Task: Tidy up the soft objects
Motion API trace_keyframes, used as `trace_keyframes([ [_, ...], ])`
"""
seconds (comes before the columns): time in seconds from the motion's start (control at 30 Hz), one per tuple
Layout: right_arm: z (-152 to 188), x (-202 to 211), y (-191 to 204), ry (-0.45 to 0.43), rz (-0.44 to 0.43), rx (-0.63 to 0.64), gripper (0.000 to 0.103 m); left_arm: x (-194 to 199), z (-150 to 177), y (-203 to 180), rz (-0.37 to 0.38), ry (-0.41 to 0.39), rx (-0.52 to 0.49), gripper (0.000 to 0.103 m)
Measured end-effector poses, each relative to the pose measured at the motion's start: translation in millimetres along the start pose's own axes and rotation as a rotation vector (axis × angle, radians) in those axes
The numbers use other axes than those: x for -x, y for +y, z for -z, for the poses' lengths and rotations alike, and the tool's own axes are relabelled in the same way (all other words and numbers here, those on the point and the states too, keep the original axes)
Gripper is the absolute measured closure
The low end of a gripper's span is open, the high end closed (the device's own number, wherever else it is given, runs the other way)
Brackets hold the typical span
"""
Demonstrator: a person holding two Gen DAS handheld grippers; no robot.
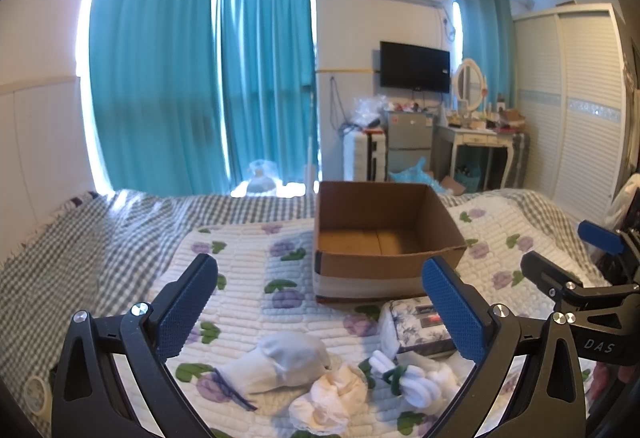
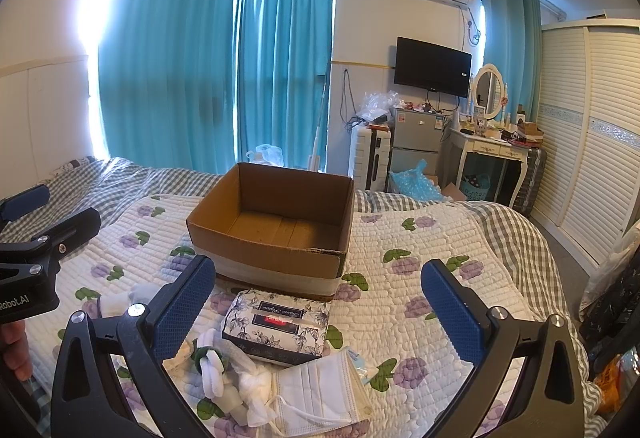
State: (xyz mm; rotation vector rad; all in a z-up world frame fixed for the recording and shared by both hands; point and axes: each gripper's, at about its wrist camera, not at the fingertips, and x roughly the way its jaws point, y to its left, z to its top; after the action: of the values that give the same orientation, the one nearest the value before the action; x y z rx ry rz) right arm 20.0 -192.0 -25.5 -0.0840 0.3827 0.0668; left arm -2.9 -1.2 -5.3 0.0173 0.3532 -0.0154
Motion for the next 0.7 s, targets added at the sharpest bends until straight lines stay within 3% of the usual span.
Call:
trace_keyframes([
  [0.7,-4,12,2,-0.021,-0.01,-0.002,0.0,20,-9,-1,-0.004,-0.035,-0.006,0.0],
])
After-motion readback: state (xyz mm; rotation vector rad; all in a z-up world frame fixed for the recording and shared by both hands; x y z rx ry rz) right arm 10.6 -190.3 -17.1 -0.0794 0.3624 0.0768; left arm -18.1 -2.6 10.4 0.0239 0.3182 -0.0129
